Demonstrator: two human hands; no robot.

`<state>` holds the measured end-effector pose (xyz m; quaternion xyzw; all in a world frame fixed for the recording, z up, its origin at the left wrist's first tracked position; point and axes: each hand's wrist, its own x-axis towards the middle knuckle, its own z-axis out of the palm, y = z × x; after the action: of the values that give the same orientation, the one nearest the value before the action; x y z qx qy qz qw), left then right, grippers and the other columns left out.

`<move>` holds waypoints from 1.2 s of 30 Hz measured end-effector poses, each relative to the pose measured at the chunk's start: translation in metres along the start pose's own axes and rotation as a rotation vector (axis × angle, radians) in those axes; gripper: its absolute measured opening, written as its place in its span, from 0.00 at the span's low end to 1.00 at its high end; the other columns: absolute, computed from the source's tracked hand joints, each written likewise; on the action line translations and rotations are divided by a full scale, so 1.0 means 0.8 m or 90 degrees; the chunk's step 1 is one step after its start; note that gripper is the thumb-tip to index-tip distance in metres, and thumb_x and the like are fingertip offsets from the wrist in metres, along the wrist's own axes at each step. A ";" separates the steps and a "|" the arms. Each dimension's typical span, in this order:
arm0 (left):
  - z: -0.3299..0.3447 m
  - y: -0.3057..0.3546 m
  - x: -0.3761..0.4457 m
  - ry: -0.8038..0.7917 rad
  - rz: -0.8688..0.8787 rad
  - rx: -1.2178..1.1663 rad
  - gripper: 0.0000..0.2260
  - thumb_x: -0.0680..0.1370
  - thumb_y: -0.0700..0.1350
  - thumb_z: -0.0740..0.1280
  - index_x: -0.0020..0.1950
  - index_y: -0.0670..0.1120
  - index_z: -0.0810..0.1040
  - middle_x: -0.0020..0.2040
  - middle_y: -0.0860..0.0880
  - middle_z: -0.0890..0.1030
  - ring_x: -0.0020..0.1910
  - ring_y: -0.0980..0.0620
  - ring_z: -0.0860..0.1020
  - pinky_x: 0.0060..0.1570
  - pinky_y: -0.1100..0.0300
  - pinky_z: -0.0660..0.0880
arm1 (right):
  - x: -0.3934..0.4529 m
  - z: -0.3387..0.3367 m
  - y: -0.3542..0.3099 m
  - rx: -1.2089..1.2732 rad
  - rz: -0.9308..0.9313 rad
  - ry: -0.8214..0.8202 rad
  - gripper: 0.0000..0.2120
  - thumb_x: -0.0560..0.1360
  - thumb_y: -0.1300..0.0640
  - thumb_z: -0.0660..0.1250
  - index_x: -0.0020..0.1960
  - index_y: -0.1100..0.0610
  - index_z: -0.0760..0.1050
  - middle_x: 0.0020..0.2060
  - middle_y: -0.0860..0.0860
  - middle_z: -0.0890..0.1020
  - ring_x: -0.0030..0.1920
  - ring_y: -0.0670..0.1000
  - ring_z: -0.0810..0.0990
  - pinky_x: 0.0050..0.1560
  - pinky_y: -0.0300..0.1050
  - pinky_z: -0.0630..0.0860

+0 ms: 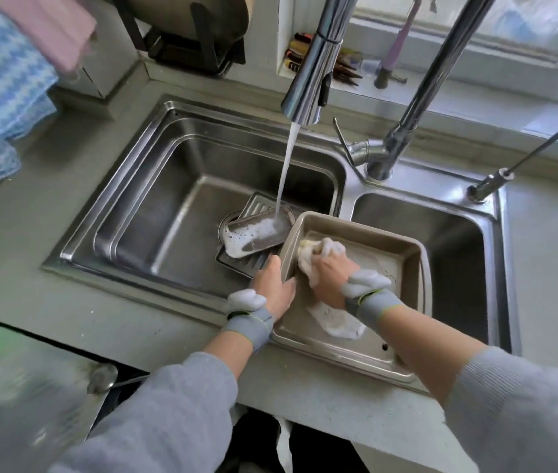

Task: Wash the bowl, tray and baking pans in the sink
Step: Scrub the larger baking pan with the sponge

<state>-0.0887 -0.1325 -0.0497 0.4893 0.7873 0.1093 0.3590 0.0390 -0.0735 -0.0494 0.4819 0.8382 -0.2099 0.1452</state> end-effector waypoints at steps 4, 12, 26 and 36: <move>0.005 -0.002 -0.001 0.018 0.020 0.046 0.16 0.80 0.52 0.59 0.52 0.38 0.69 0.51 0.34 0.78 0.51 0.34 0.76 0.43 0.52 0.68 | 0.040 -0.009 -0.017 0.138 0.210 0.075 0.16 0.73 0.53 0.52 0.56 0.54 0.73 0.56 0.56 0.72 0.58 0.58 0.71 0.57 0.50 0.70; -0.002 -0.004 -0.003 0.058 0.045 0.070 0.20 0.83 0.50 0.50 0.53 0.35 0.74 0.52 0.34 0.79 0.54 0.34 0.76 0.48 0.50 0.68 | 0.008 -0.011 -0.039 0.758 0.287 0.068 0.09 0.74 0.64 0.57 0.36 0.58 0.71 0.32 0.58 0.72 0.29 0.55 0.71 0.29 0.44 0.69; -0.008 0.006 0.002 -0.028 0.006 0.165 0.15 0.79 0.51 0.61 0.51 0.38 0.69 0.53 0.37 0.77 0.51 0.38 0.76 0.43 0.54 0.68 | -0.108 0.008 -0.005 0.101 0.078 -0.162 0.19 0.77 0.48 0.61 0.65 0.54 0.71 0.60 0.56 0.74 0.58 0.59 0.76 0.55 0.47 0.72; -0.002 0.015 0.006 -0.062 -0.046 0.223 0.21 0.77 0.48 0.65 0.62 0.37 0.63 0.59 0.37 0.76 0.55 0.38 0.77 0.45 0.53 0.69 | -0.108 0.011 0.094 -0.077 -0.012 -0.053 0.18 0.78 0.42 0.54 0.65 0.43 0.69 0.63 0.47 0.73 0.62 0.55 0.73 0.61 0.51 0.70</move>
<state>-0.0830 -0.1222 -0.0447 0.5201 0.7932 -0.0663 0.3097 0.1474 -0.1082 -0.0344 0.4549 0.8473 -0.1799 0.2069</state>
